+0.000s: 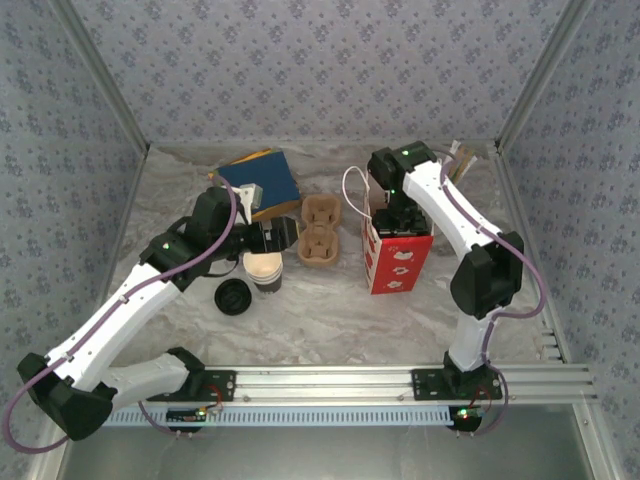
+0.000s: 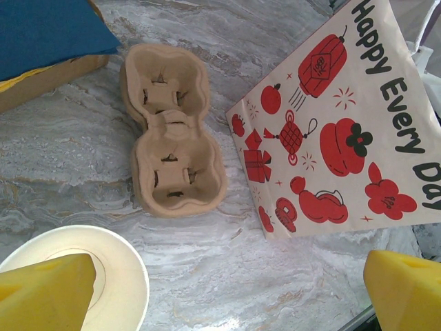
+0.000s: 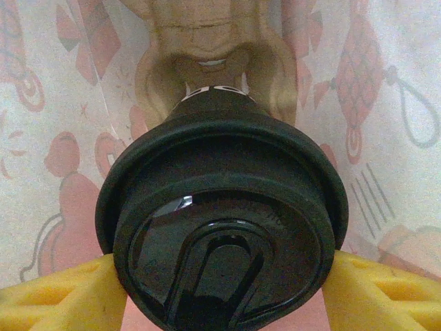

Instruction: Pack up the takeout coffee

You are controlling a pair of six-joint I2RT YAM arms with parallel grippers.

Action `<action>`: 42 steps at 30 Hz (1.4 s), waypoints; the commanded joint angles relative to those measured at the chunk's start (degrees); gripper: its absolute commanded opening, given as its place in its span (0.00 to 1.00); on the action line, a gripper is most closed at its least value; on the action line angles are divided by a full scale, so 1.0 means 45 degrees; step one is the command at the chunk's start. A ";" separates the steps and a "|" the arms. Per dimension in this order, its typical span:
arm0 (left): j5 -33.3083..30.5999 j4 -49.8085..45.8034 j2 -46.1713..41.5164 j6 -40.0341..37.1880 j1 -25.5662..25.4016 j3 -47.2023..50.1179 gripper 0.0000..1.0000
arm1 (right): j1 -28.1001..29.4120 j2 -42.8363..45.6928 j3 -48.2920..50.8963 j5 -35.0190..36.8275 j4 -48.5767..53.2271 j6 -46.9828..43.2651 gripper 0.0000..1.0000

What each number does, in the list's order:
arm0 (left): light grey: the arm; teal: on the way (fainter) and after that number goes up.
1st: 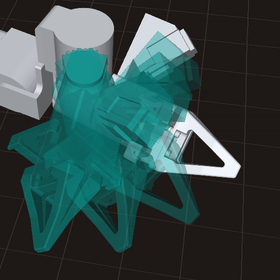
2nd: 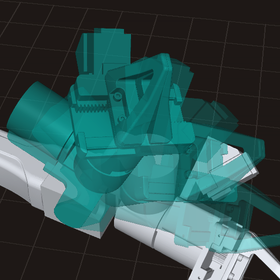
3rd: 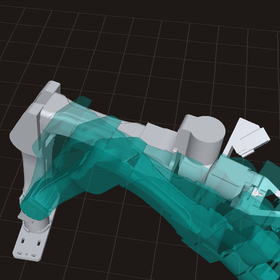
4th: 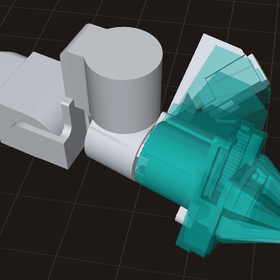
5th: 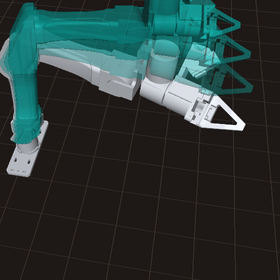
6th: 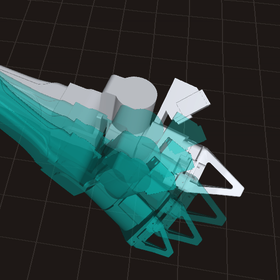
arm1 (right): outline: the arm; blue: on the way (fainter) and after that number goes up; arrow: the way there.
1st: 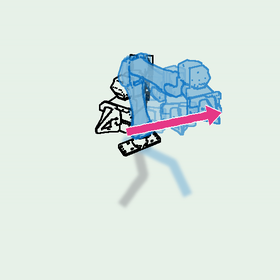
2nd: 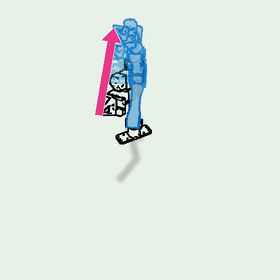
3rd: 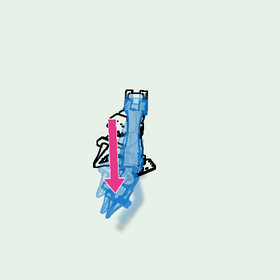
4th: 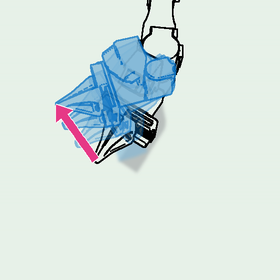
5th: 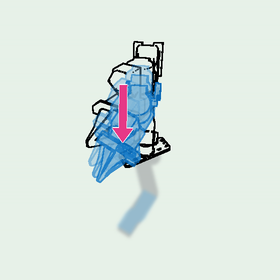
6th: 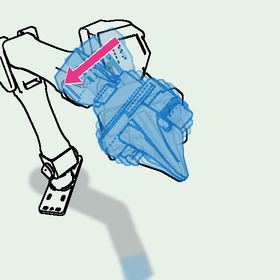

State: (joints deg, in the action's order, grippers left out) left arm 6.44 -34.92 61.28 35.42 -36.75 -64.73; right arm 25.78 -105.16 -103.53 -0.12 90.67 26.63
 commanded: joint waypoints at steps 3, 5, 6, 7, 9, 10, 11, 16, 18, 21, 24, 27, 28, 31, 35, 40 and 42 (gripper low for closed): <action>-0.0080 -0.0112 -0.0082 0.0137 0.0061 -0.0396 1.00 | -0.0111 0.0730 0.0487 -0.0353 -0.0292 0.0370 0.72; -0.0102 -0.0105 -0.0080 0.0158 0.0061 -0.0369 1.00 | -0.0109 0.0805 0.0560 -0.0378 -0.0416 0.0380 0.72; -0.0086 -0.0089 -0.0082 0.0173 0.0045 -0.0376 1.00 | -0.0123 0.0838 0.0577 -0.0390 -0.0467 0.0390 0.72; -0.0100 -0.0095 -0.0082 0.0182 0.0060 -0.0379 1.00 | -0.0111 0.0849 0.0603 -0.0394 -0.0513 0.0390 0.72; -0.0092 -0.0090 -0.0082 0.0222 0.0062 -0.0376 1.00 | -0.0126 0.0850 0.0622 -0.0387 -0.0558 0.0390 0.72; -0.0113 -0.0086 -0.0087 0.0248 0.0047 -0.0362 1.00 | -0.0125 0.0869 0.0650 -0.0385 -0.0598 0.0390 0.72; -0.0120 -0.0092 -0.0082 0.0247 0.0043 -0.0369 1.00 | -0.0143 0.0883 0.0662 -0.0386 -0.0616 0.0374 0.72; -0.0217 -0.0150 -0.0118 0.0211 0.0055 -0.0364 1.00 | -0.0170 0.0958 0.0856 -0.0365 -0.0705 0.0340 0.72; -0.0286 -0.0187 -0.0139 0.0186 0.0046 -0.0384 1.00 | -0.0167 0.0974 0.0932 -0.0379 -0.0736 0.0332 0.72; -0.0371 -0.0193 -0.0140 0.0174 0.0046 -0.0459 1.00 | -0.0194 0.1034 0.1043 -0.0365 -0.0781 0.0332 0.72; -0.0329 -0.0235 -0.0092 0.0165 0.0060 -0.0537 1.00 | -0.0192 0.1072 0.1083 -0.0365 -0.0783 0.0313 0.72; -0.0317 -0.0241 -0.0065 0.0195 0.0056 -0.0533 1.00 | -0.0220 0.1085 0.1108 -0.0343 -0.0783 0.0295 0.72; -0.0317 -0.0233 -0.0062 0.0202 0.0059 -0.0528 1.00 | -0.0203 0.1084 0.1107 -0.0344 -0.0783 0.0293 0.72; -0.0278 -0.0208 -0.0043 0.0224 0.0045 -0.0527 1.00 | -0.0225 0.1065 0.1106 -0.0354 -0.0765 0.0293 0.72; -0.0256 -0.0202 -0.0042 0.0249 0.0061 -0.0528 1.00 | -0.0237 0.1082 0.1077 -0.0345 -0.0750 0.0273 0.72; -0.0234 -0.0180 0.0006 0.0242 0.0061 -0.0556 1.00 | -0.0252 0.1052 0.1073 -0.0348 -0.0736 0.0253 0.72; -0.0256 -0.0178 0.0025 0.0225 0.0057 -0.0577 1.00 | -0.0252 0.1074 0.1089 -0.0344 -0.0735 0.0234 0.72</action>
State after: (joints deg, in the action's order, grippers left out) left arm 5.54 -35.38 61.28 36.10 -36.73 -64.79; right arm 25.08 -101.86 -99.07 -1.39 86.11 27.64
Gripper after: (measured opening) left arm 0.998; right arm 0.718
